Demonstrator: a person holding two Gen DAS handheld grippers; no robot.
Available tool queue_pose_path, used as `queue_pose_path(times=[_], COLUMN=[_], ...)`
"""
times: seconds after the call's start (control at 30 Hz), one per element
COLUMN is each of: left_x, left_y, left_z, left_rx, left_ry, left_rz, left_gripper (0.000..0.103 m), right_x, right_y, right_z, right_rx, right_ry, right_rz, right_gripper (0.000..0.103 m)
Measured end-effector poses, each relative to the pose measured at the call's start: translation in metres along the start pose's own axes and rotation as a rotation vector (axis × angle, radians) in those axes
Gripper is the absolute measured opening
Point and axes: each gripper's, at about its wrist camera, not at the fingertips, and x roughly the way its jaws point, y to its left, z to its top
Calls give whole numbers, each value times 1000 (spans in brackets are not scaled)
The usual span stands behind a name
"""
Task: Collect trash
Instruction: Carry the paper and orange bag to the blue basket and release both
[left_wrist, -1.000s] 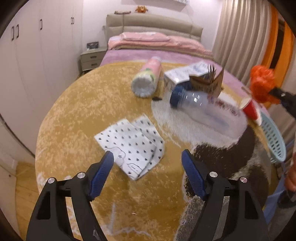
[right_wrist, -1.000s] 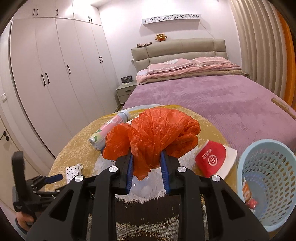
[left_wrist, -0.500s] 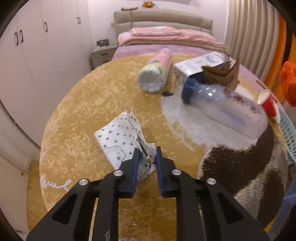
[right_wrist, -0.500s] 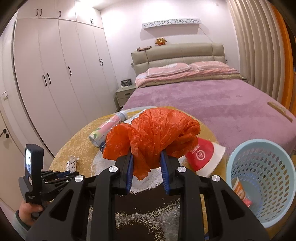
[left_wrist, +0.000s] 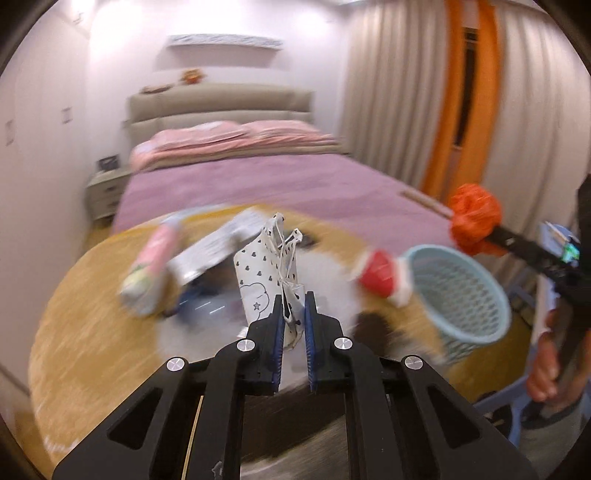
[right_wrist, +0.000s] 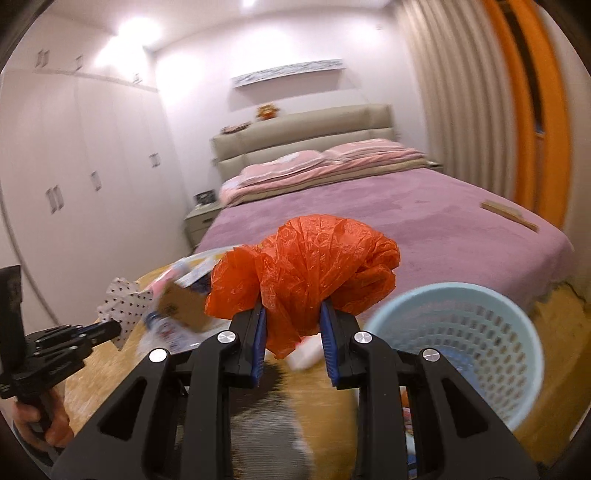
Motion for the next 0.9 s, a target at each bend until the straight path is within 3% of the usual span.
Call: queue_pose_path(times=[0.2,0.4,0.6,0.8,0.83,0.9], left_x=[40,97,135,160,160,160], left_y=[-70,-133,-170,-185,-183,-180], left_z=[22,33,31,29,29,28], left_rx=[84,96,124,126,125,119], left_ry=[11,99,167,214,214,215], left_rz=[-162,-326,-385,-391,-390,-390], left_gripper=[9,9,9,12,15,32], right_x=[-5,8,23,30,31,36], right_y=[-58,-109,-134,-144,-145,-145], right_z=[3,-7,-17,-27,-27,-28], right_rx=[110,204,250,274,274,271], right_ry=[-6,60,125,163,170,184], right_rz=[-134,-265,-331,-352,-350,-345], right_gripper=[23,23,24,25,25,27])
